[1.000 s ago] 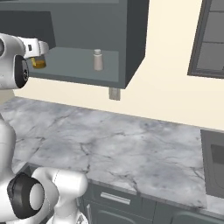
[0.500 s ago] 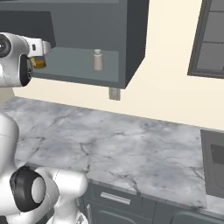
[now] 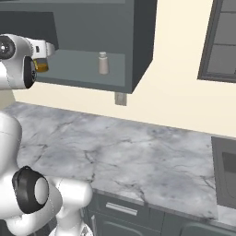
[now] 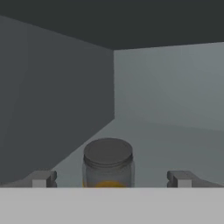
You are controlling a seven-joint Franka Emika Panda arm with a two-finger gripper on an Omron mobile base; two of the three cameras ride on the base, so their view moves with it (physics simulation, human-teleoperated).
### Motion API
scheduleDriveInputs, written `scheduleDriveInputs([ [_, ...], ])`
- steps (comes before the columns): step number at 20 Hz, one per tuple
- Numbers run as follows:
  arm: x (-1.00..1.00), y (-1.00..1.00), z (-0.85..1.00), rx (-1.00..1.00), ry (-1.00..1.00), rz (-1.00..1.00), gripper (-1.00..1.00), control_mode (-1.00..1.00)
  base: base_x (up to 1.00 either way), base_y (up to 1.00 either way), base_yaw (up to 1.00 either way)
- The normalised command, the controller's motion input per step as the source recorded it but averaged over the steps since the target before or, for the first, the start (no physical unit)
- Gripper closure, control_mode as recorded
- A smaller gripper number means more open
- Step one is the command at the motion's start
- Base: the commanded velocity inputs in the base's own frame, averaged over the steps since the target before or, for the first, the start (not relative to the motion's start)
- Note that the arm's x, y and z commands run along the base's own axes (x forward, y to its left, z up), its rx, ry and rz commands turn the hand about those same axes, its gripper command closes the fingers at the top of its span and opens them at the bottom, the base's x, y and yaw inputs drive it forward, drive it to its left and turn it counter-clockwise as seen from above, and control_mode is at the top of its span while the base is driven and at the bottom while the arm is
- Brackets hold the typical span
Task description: Collect the turmeric, mayonnaise, and shaker from the cabinet and place them next to the stove.
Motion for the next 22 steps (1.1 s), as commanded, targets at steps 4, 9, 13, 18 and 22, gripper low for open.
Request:
scheduleDriveInputs([
  [4,0.15,0.09,-0.09,0.00,0.00,0.00,-1.00,-1.00,0.00,0.00,0.00],
  [9,0.15,0.11,-0.20,0.00,0.00,0.00,-1.00,-1.00,0.00,0.00,0.00],
  [13,0.14,0.08,-0.18,0.00,0.00,0.00,-1.00,-1.00,0.00,0.00,0.00],
  [18,0.14,0.02,-0.03,0.00,0.00,0.00,-1.00,-1.00,0.00,0.00,0.00],
  [22,0.06,0.00,0.00,0.00,0.00,0.00,-1.00,-1.00,0.00,0.00,0.00],
])
